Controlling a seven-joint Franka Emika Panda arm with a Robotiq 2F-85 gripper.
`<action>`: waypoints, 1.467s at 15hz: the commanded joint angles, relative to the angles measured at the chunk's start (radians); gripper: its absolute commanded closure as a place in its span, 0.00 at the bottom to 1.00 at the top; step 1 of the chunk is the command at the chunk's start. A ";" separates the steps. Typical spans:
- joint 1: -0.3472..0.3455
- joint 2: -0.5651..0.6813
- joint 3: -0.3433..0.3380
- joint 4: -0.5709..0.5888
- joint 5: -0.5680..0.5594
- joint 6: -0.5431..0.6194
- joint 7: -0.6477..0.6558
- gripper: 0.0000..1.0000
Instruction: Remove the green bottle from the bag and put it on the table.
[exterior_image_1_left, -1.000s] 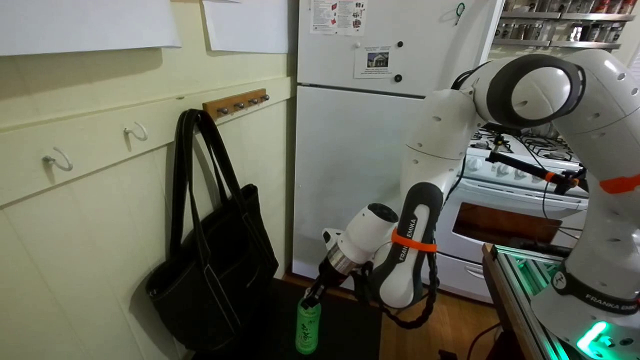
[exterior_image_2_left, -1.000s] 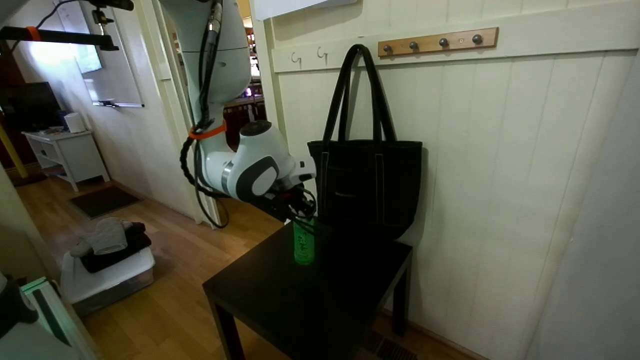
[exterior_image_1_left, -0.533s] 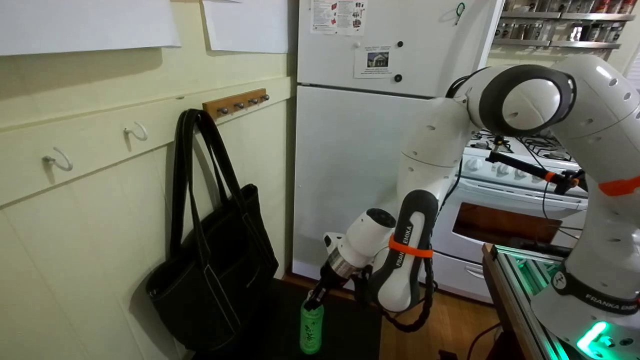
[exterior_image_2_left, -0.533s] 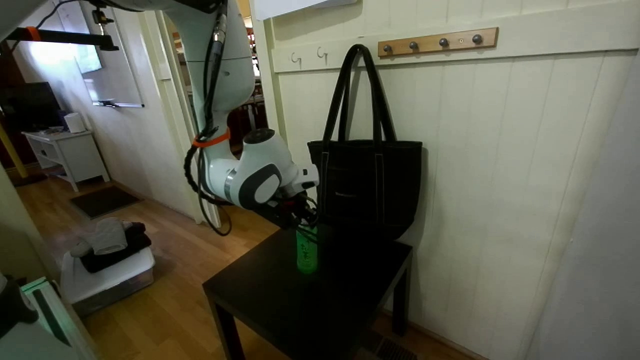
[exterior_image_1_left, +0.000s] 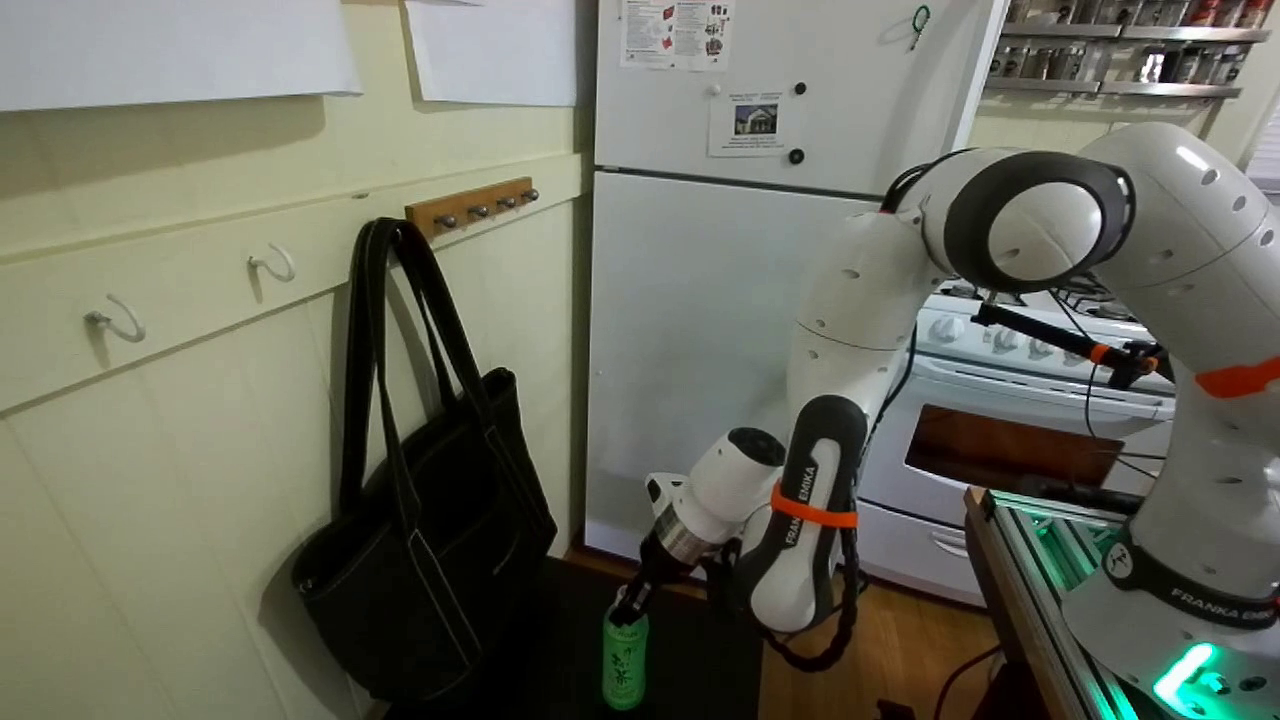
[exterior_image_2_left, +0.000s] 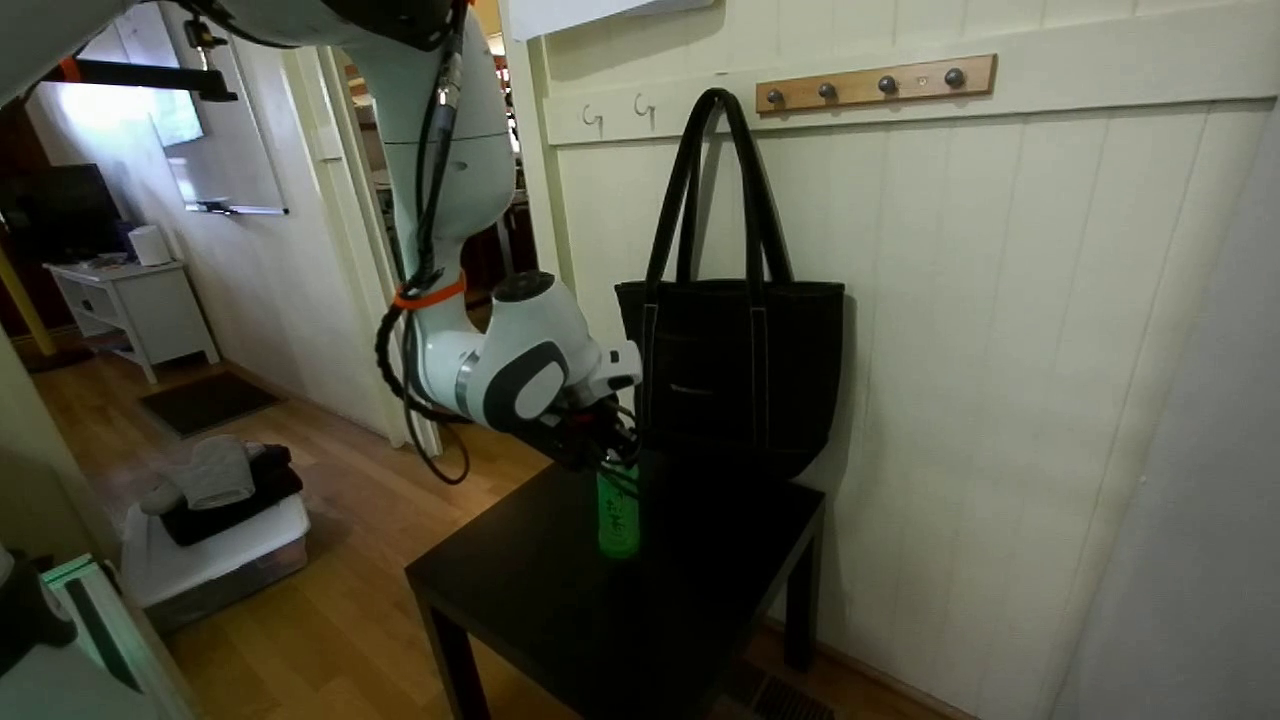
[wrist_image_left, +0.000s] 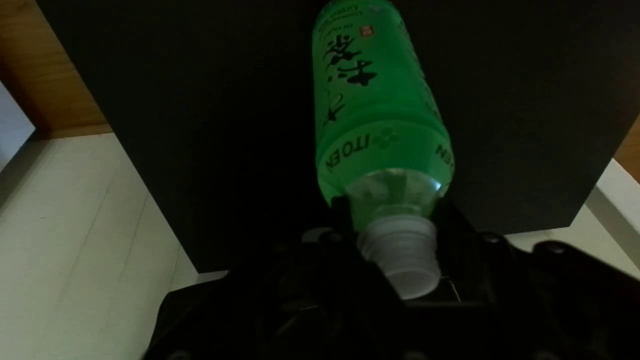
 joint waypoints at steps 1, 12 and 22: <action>0.018 0.032 -0.011 0.031 0.016 -0.005 0.017 0.82; 0.015 0.069 -0.009 0.067 0.014 -0.014 0.016 0.82; 0.025 0.059 -0.021 0.069 0.020 -0.002 0.015 0.00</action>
